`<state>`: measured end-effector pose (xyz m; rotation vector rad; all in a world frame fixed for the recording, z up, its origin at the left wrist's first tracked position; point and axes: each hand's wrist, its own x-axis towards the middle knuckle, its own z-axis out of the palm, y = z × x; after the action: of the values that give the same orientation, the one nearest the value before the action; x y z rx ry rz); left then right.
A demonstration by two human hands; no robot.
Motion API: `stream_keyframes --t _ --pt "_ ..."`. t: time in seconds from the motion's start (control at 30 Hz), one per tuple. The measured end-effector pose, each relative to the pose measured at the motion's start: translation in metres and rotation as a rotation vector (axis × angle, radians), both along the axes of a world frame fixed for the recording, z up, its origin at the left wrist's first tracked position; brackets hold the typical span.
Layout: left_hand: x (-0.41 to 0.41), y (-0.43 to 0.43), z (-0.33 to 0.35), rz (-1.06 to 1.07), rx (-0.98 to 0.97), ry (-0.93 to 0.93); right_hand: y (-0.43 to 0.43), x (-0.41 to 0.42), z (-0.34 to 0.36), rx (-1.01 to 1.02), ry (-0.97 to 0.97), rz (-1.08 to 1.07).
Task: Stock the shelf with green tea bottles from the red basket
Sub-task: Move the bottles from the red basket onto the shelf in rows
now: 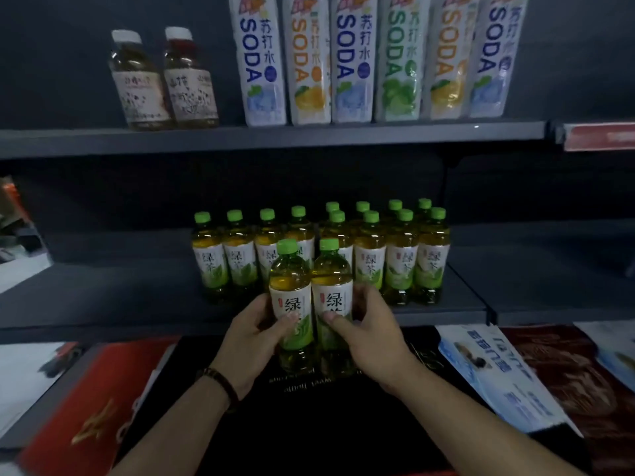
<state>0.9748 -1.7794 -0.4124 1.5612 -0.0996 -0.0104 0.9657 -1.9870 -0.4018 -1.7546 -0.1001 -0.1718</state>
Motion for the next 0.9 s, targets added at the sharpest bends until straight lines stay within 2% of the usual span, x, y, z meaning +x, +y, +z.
stream_keyframes --t 0.17,0.3,0.5,0.67,0.9 --pt "0.057 0.02 0.0 0.08 0.076 -0.075 0.033 0.053 0.003 -0.115 -0.155 -0.111" --pt "0.089 0.031 -0.005 0.13 0.161 -0.152 0.057 0.081 -0.009 -0.097 -0.263 -0.205" --pt "0.109 0.031 -0.029 0.226 0.1 -0.211 0.081 0.094 -0.034 -0.259 -0.459 -0.331" --pt "0.114 0.029 -0.032 0.26 0.141 -0.257 0.089 0.106 -0.033 -0.302 -0.402 -0.394" --pt "0.108 0.026 -0.04 0.256 0.285 -0.22 0.091 0.103 -0.026 -0.513 -0.252 -0.5"
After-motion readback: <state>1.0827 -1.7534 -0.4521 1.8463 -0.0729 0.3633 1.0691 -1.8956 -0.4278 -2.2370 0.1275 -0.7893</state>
